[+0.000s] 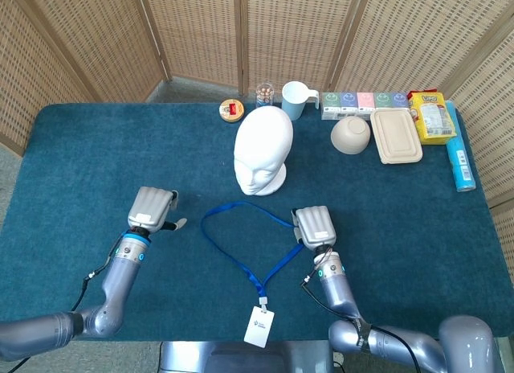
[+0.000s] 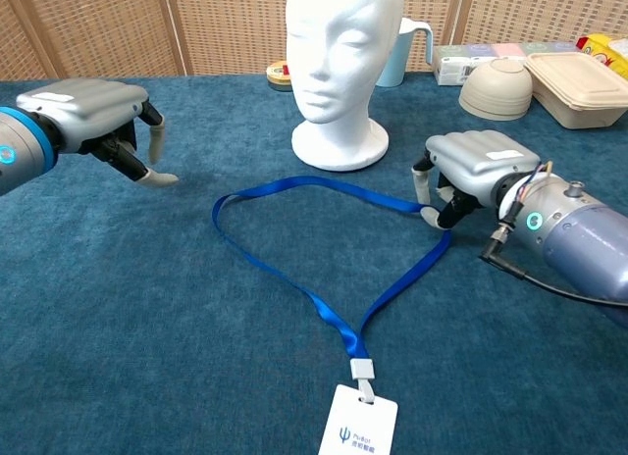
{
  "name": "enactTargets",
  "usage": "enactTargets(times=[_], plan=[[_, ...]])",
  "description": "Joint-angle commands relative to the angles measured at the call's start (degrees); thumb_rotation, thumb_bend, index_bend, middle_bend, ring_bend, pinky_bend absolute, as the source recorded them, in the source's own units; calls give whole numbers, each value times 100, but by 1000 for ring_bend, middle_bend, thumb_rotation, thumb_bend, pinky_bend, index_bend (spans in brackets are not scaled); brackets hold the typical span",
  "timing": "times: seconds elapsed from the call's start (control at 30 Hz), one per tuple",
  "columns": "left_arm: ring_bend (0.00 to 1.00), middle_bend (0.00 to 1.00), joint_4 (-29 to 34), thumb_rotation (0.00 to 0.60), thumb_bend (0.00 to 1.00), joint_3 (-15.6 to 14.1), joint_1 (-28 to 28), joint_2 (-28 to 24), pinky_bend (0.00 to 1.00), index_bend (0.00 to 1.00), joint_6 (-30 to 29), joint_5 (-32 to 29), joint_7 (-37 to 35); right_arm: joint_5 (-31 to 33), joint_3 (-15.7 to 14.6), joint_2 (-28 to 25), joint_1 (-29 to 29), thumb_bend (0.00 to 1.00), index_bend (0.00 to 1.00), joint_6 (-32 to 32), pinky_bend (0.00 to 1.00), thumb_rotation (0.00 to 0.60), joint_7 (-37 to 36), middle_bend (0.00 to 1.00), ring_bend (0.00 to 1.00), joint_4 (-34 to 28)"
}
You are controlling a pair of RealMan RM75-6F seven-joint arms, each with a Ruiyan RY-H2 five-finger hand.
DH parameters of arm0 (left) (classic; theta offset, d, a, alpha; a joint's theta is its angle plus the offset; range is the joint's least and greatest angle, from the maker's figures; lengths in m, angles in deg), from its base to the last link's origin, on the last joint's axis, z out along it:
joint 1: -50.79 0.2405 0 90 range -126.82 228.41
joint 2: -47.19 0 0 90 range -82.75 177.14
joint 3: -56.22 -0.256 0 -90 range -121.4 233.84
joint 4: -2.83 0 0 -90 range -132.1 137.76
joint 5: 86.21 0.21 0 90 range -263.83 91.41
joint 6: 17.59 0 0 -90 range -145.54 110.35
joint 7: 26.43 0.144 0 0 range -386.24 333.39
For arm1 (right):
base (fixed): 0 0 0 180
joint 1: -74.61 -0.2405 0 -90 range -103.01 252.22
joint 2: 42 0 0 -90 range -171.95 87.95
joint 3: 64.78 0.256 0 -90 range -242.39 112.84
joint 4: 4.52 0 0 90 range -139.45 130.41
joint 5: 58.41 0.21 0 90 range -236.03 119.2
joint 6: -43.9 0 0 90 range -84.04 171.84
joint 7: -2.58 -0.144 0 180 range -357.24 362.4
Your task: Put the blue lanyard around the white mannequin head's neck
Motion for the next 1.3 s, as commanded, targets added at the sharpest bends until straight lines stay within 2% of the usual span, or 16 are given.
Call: enactTargets(times=[0.03,0.53,1.13,1.3], plan=[[1000,1000,-93,391,221,-4,-114,163,1000,558,32,-246,105,10,-6,-16,11,472,591,10,1000,582,-17,933,1000,-9],[1000,1000,-527,411,231,63,-564,736,1000,557,52,-793,245,16,-21,-62,24,472,592,23,1000,584,-53,933,1000,-34],[1000,1000,-1014,413,250,141,-897,1098,1000,582,173,-1351,294,68,-19,-129,40,472,593,25,1000,585,-67,932,1000,-79],[1000,1000,-1107,417,250,152,-963,1170,1000,617,179,-1403,274,76,-29,-146,48,471,594,18,1000,586,-64,933,1000,-101]])
